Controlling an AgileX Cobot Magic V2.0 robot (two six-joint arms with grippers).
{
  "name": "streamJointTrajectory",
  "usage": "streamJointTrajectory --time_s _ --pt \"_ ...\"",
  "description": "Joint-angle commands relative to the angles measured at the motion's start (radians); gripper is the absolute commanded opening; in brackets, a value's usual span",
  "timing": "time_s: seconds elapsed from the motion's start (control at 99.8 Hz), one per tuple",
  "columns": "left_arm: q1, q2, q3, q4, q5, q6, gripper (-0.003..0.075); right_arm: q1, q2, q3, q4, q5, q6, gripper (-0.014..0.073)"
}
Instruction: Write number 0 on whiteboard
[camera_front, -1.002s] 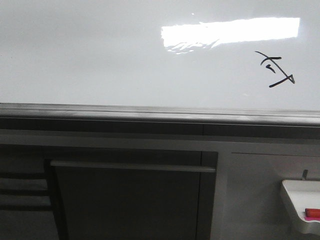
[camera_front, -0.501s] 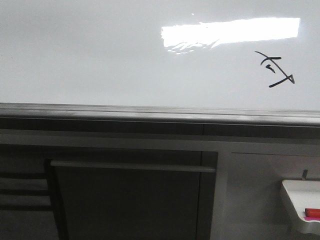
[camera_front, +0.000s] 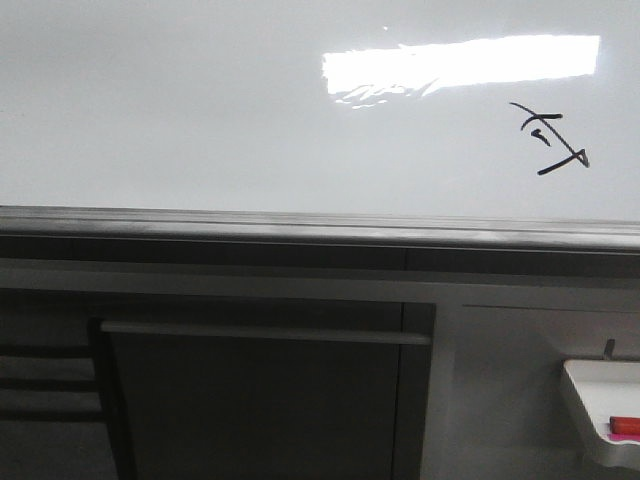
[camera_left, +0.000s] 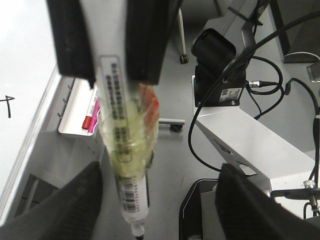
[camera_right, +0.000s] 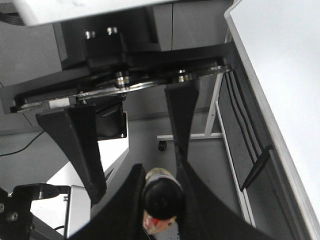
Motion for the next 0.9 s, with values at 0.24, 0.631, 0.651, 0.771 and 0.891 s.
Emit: streamJointTrajectory --time_s 0.24,0.631,0.651,0.771,0.891 --pt "-0.006 0.006 -0.032 -0.044 -0.068 0.000 0.0195 0.002 -0.002 -0.030 0.051 -0.043 -0.018 0.0059" --pt "-0.006 0.025 -0.033 -0.039 -0.064 0.000 0.0167 0.002 -0.002 -0.030 0.047 -0.036 -0.018 0.0059" --pt "-0.006 0.023 -0.033 -0.038 -0.065 0.000 0.0167 0.002 -0.002 -0.030 0.047 -0.036 -0.018 0.0059" --pt "-0.006 0.021 -0.033 -0.034 -0.062 0.000 0.0167 0.002 -0.002 -0.030 0.045 -0.032 -0.018 0.0059" --pt "-0.006 0.021 -0.040 -0.034 -0.052 0.000 0.0167 0.002 -0.002 -0.030 0.041 -0.032 -0.018 0.0059"
